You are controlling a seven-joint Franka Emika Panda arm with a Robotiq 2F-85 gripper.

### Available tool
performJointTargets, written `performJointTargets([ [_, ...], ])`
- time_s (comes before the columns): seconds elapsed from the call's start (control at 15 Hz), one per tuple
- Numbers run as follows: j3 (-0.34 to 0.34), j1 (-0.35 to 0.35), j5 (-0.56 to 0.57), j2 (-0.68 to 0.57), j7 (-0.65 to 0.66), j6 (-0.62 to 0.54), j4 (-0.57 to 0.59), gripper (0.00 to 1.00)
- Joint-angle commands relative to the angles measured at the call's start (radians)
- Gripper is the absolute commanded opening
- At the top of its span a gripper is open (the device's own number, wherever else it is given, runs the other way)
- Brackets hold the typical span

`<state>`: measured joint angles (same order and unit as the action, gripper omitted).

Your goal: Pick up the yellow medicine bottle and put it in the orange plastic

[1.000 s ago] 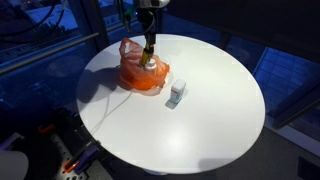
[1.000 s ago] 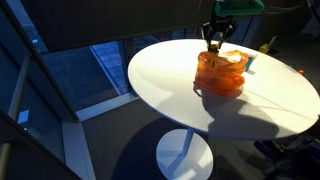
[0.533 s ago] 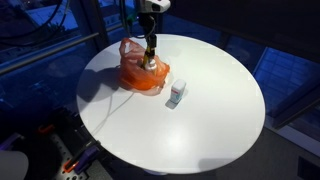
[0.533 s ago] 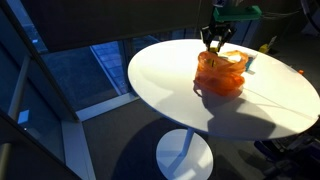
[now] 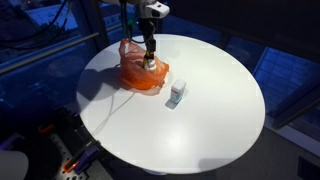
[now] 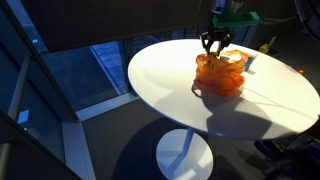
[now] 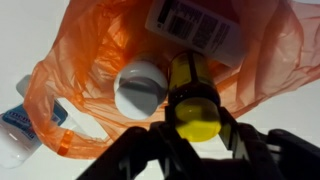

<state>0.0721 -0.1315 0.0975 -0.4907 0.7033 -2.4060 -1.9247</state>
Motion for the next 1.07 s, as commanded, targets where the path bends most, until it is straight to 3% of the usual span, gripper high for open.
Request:
performJointTargets([
  [0.0, -0.002, 0.000, -0.021, 0.022, -0.035, 0.002, -0.016, 0.20],
  [0.67, 0.007, -0.022, 0.003, 0.079, -0.027, 0.011, -0.095, 0.20],
  [0.73, 0.007, -0.022, 0.003, 0.085, -0.028, 0.013, -0.101, 0.65],
  [1.0, 0.003, -0.017, 0.001, 0.124, -0.036, 0.018, -0.132, 0.93],
])
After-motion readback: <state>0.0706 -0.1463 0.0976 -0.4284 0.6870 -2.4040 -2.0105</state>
